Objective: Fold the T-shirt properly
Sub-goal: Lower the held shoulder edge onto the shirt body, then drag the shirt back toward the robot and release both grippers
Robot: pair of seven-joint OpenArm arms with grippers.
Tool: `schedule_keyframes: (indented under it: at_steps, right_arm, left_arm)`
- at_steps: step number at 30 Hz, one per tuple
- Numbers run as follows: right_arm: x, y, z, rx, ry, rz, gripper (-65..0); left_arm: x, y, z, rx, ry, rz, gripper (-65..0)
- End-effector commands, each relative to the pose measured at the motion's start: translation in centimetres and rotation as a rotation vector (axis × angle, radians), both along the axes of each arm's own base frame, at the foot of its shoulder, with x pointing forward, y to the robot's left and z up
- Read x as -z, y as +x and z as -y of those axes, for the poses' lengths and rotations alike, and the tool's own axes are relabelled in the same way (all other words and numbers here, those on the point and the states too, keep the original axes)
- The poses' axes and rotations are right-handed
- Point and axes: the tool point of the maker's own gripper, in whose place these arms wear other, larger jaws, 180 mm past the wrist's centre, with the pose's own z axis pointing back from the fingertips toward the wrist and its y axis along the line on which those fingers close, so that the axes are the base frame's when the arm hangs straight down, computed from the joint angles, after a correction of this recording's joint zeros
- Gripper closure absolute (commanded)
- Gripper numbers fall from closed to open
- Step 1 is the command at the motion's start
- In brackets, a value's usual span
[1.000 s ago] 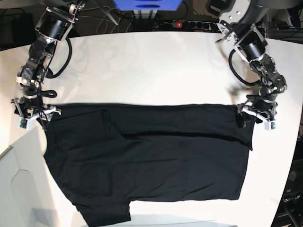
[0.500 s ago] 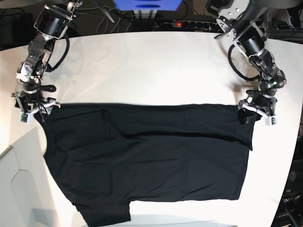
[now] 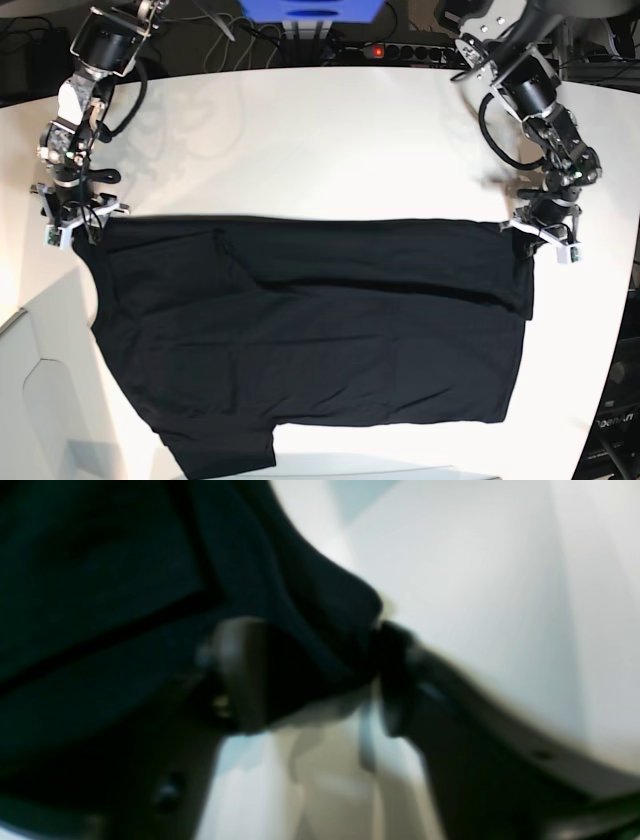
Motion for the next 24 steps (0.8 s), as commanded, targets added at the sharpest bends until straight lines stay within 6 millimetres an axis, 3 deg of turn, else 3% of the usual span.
schedule_keyframes:
  at_steps: [1, 6, 9, 16, 18, 21, 24]
  right_arm:
    - [-0.2, 0.0, 0.8, 0.0, -0.022, -0.014, -21.3]
    - [0.3, -0.7, 0.8, 0.0, -0.022, -0.03, 0.0]
    - [-1.4, -0.3, 0.9, -0.008, -0.051, 0.007, 0.0]
    - [-6.4, 1.6, 1.1, -0.024, -0.12, 0.116, 0.0]
    - [-7.6, 2.1, 1.3, -0.026, -0.136, 0.115, 0.0]
    - [-9.0, 3.0, 1.6, -0.026, -0.148, 0.109, 0.0]
    - [-10.4, 4.1, 1.5, -0.024, -0.151, 0.125, 0.0]
  left_arm:
    - [1.7, -1.5, 0.1, 0.028, 0.022, -0.112, -1.3]
    - [2.0, -2.3, -0.3, 0.027, 0.036, -0.126, -0.1]
    - [2.1, -2.7, -0.4, 0.027, 0.043, -0.132, -0.1]
    - [-0.9, -2.3, -1.7, 0.033, 0.133, -0.089, -0.1]
    - [-1.2, -3.0, -2.3, 0.028, 0.151, -0.138, -0.1]
    - [-2.8, -3.8, -3.9, -0.019, 0.181, -0.161, -0.1]
    - [-4.9, -3.3, -4.3, -0.018, 0.229, -0.148, -0.1]
